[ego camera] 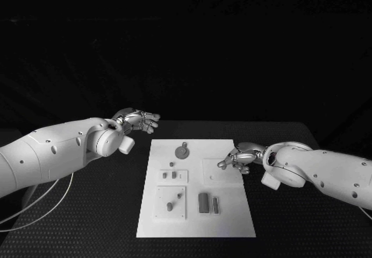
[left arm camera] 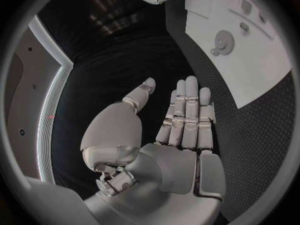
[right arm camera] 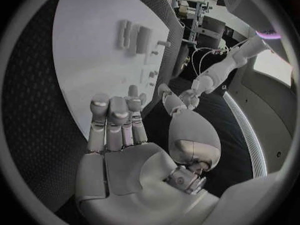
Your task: Assemble the parts on the task board
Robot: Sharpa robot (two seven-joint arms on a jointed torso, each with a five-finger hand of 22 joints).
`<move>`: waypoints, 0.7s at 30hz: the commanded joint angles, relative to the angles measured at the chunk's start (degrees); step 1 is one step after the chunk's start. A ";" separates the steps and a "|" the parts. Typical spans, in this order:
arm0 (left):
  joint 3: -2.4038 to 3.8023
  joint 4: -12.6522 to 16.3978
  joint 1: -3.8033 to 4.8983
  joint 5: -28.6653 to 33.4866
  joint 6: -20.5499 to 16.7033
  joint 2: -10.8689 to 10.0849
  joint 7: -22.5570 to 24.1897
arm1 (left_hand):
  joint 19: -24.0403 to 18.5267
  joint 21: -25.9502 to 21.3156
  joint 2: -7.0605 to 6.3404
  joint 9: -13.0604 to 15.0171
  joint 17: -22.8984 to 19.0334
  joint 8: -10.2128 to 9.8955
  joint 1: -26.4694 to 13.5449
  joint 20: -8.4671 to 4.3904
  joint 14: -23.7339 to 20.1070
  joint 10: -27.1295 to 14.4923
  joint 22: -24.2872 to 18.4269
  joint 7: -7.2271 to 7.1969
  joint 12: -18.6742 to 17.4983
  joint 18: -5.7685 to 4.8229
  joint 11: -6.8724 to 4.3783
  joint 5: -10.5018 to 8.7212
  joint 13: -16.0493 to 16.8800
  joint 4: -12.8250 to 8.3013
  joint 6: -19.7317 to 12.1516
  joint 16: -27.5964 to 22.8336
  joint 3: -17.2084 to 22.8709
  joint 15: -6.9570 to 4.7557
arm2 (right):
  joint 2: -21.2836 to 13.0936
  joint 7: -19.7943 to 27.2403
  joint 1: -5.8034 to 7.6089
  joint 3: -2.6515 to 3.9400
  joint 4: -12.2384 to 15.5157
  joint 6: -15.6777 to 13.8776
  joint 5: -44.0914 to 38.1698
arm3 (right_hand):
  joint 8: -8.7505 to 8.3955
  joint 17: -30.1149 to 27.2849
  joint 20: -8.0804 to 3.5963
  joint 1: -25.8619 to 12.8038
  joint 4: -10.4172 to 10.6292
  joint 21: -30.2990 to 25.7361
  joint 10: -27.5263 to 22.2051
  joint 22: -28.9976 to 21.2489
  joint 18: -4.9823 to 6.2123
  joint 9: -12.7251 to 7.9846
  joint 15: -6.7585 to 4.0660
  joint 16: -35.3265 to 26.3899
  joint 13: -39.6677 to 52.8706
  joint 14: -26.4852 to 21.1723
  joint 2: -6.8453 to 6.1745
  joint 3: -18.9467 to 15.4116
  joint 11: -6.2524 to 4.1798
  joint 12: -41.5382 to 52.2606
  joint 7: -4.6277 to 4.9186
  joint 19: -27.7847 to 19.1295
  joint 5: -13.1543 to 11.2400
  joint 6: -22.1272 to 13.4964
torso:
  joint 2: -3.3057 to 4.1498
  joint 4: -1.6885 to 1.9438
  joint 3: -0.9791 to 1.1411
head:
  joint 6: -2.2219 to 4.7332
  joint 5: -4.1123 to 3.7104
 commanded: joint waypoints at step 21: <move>0.44 -17.81 -1.57 10.13 6.20 10.39 7.59 | -16.32 -14.04 -3.24 -1.66 -5.51 -4.18 -3.75 8.86 -24.72 -17.38 -4.77 -4.78 -8.51 -0.86 -2.15 -0.01 -7.05 1.66 -10.01 -19.15 0.34 6.11 | 15.89 18.28 -3.45 10.99 -34.23 -3.13 26.50 | -3.12 -32.54 14.40 8.33 0.70 -41.41 -17.01 -21.94 -5.51 -0.31 15.36 -48.75 -40.80 -30.30 2.12 3.10 9.42 -49.97 3.84 -34.21 -3.58 -13.64 | -6.20 -0.79 0.01 | 12.50 -0.81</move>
